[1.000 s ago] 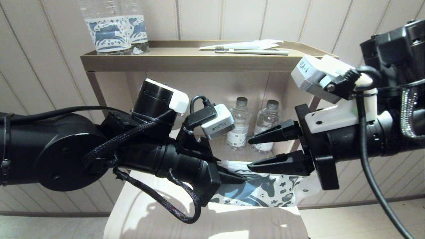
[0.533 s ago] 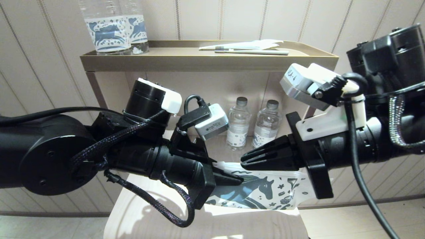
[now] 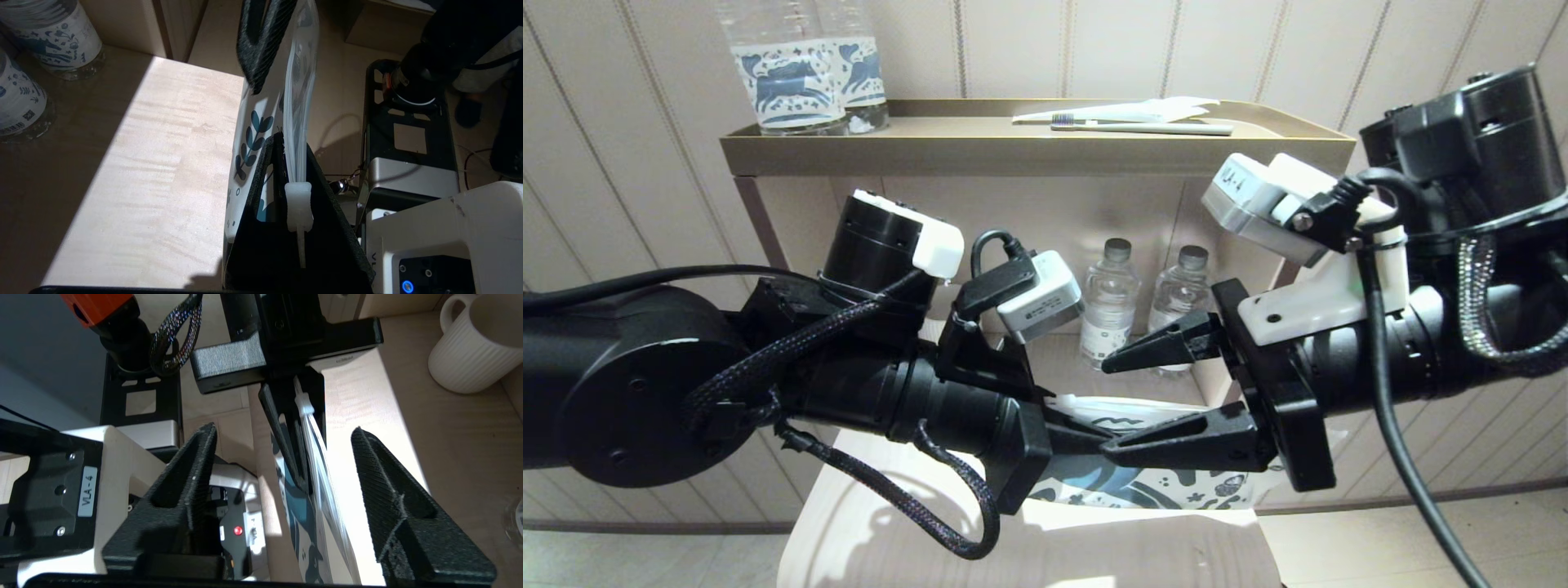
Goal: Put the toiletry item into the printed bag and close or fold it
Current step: Close the strorage bag and place it on the desk
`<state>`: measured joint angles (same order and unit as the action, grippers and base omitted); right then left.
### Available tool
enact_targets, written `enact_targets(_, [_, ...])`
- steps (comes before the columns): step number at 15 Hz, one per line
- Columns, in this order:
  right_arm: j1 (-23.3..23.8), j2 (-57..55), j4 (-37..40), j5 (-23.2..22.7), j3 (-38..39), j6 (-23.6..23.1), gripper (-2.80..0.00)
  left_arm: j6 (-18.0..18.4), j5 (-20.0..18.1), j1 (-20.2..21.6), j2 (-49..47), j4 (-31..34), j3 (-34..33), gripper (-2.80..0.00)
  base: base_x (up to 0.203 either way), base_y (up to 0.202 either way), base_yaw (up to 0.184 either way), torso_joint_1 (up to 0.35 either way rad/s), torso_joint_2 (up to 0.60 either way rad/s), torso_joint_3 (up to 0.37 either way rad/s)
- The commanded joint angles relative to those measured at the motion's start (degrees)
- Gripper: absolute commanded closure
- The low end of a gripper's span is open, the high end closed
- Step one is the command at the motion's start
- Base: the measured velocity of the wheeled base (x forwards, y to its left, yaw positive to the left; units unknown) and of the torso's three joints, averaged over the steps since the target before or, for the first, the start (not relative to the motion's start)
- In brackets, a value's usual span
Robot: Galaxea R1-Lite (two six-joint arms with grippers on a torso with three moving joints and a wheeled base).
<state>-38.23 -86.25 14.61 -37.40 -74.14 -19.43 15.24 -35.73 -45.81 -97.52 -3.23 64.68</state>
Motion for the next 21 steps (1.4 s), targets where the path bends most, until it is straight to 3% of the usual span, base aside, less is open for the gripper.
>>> enact_targets(1, [-0.52, -0.52, -1.86, -0.34, 1.04, 0.67, -2.8, -0.04, -1.01, 0.02, -0.28, -0.32, 0.44, 0.0, 0.0, 0.0, 0.0, 0.0, 0.0, 0.0])
enact_targets(5, [-1.14, -1.71, -11.23, -0.97, 3.64, 5.32, -2.8, -1.62, -2.32, 0.28, -0.3, -0.55, 0.62, 0.0, 0.0, 0.0, 0.0, 0.0, 0.0, 0.0])
enact_targets(18, [-1.06, -3.31, -11.73, -2.32, 4.63, 5.52, -2.8, -1.69, -2.67, 0.99, -0.47, -1.01, 0.62, 0.0, 0.0, 0.0, 0.0, 0.0, 0.0, 0.0])
enact_targets(19, [-1.06, -3.31, -11.8, -2.23, 4.7, 5.28, 0.0, -1.62, -2.67, 0.99, -0.47, -1.08, 0.62, 0.0, 0.0, 0.0, 0.0, 0.0, 0.0, 0.0])
enact_targets(21, [-1.06, -2.96, -11.8, -2.32, 4.31, 5.23, 0.0, -1.7, -2.59, 0.99, -0.42, -1.34, 0.62, 0.0, 0.0, 0.0, 0.0, 0.0, 0.0, 0.0])
